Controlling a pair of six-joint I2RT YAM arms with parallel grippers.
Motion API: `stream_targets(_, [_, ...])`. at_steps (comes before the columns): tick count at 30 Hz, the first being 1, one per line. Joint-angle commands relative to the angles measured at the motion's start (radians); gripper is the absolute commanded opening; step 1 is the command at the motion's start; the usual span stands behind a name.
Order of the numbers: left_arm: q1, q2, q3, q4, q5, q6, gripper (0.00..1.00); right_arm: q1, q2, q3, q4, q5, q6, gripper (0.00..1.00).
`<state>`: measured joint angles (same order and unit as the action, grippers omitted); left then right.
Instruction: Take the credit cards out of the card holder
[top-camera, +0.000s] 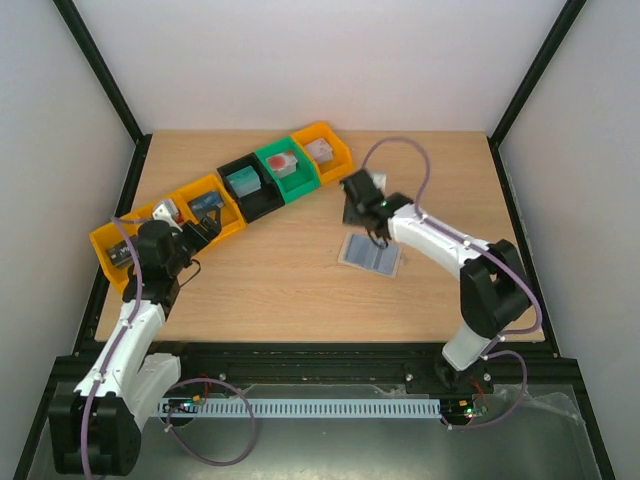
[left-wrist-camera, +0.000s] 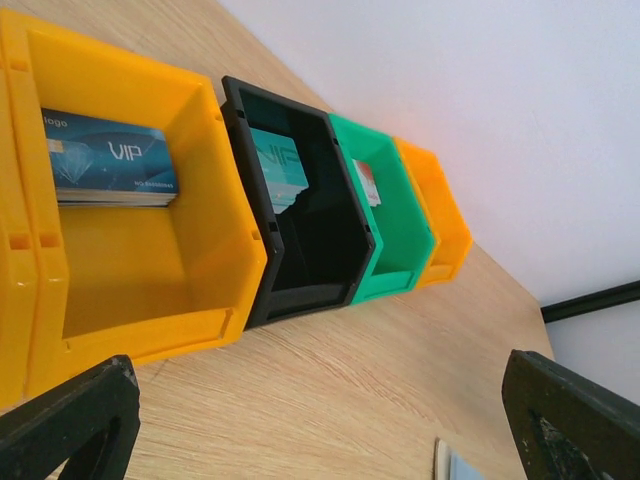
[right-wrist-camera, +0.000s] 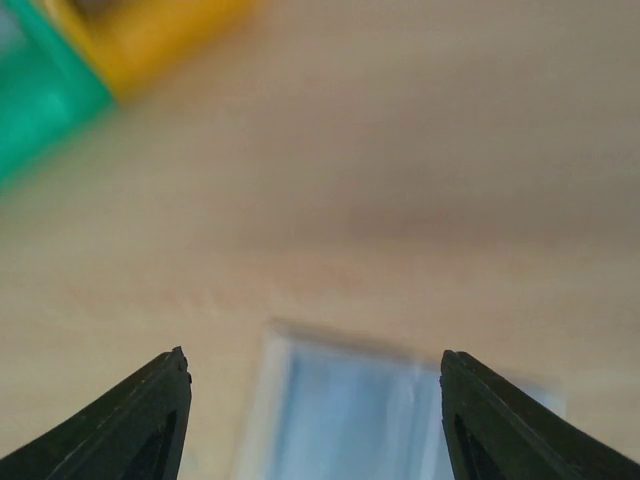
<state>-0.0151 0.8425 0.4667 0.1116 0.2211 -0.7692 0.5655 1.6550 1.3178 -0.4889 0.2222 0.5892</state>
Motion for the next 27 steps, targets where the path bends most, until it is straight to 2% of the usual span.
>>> stream_targets(1, [-0.009, -0.026, -0.024, 0.007, 0.021, 0.006, 0.99, 0.071, -0.010, -0.184, -0.052, 0.005, 0.076, 0.67])
stream_targets(7, [-0.013, -0.038, -0.026, -0.003, 0.031, 0.004, 0.99, 0.096, 0.047, -0.243, -0.007, -0.023, 0.099, 0.74])
stream_targets(18, [-0.013, -0.041, -0.032, -0.007, 0.029, 0.003, 0.99, 0.090, 0.196, -0.206, 0.019, -0.058, 0.085, 0.76])
stream_targets(20, [-0.014, -0.039, -0.034, 0.001, 0.030, 0.004, 0.99, 0.087, 0.213, -0.208, 0.019, -0.057, 0.078, 0.71])
stream_targets(27, [-0.015, -0.039, -0.045, 0.002, 0.028, 0.005, 0.99, 0.071, 0.212, -0.235, 0.028, -0.082, 0.062, 0.43])
